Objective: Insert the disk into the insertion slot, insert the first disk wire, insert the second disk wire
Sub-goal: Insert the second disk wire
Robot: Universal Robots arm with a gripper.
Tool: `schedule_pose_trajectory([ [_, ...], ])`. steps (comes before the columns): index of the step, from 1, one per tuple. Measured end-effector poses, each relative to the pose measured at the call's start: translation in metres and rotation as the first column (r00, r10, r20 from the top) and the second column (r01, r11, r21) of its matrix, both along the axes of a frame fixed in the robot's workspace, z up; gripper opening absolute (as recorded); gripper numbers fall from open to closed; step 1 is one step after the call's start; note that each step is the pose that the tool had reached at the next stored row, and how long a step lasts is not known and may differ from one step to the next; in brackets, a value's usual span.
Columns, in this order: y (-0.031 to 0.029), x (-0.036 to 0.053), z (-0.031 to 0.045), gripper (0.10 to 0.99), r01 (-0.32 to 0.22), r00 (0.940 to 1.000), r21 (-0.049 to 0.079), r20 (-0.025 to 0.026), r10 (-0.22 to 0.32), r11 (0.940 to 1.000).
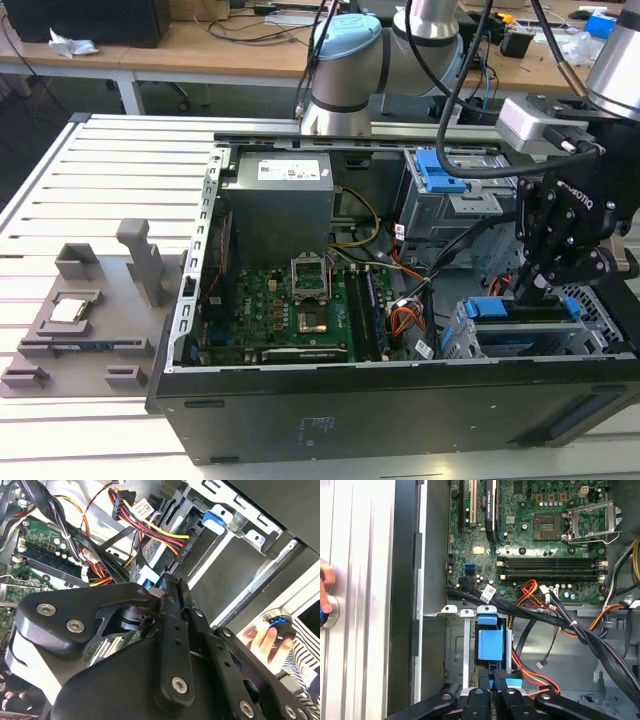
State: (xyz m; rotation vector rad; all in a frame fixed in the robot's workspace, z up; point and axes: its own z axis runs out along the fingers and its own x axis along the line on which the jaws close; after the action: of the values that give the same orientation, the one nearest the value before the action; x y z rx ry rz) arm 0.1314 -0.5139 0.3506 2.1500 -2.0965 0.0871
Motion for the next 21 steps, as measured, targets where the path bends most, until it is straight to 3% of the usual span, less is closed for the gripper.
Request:
schedule_pose_trajectory([
  [2, -0.0007, 0.0000, 0.0005, 0.153, 0.000, 1.0000, 0.003, 0.0000, 0.000, 1.0000],
  [3, -0.0029, 0.0000, 0.0005, 0.153, 0.000, 1.0000, 0.010, -0.0001, 0.000, 0.9999],
  [6, -0.0122, 0.0000, 0.0001, 0.153, 0.000, 1.0000, 0.064, -0.0001, 0.000, 0.9979],
  [7, -0.0166, 0.0002, -0.0003, 0.153, 0.000, 1.0000, 0.103, -0.0003, 0.000, 0.9947],
  [8, -0.0185, 0.0009, -0.0005, 0.153, 0.000, 1.0000, 0.120, -0.0009, 0.000, 0.9927],
  [10, -0.0214, 0.0048, -0.0017, 0.153, 0.001, 1.0000, 0.139, -0.0039, 0.000, 0.9902],
  [14, -0.0219, 0.0134, -0.0055, 0.153, 0.002, 0.9999, 0.145, -0.0125, 0.000, 0.9895],
  [21, -0.0215, 0.0142, -0.0083, 0.153, 0.002, 0.9999, 0.147, -0.0137, 0.000, 0.9891],
])
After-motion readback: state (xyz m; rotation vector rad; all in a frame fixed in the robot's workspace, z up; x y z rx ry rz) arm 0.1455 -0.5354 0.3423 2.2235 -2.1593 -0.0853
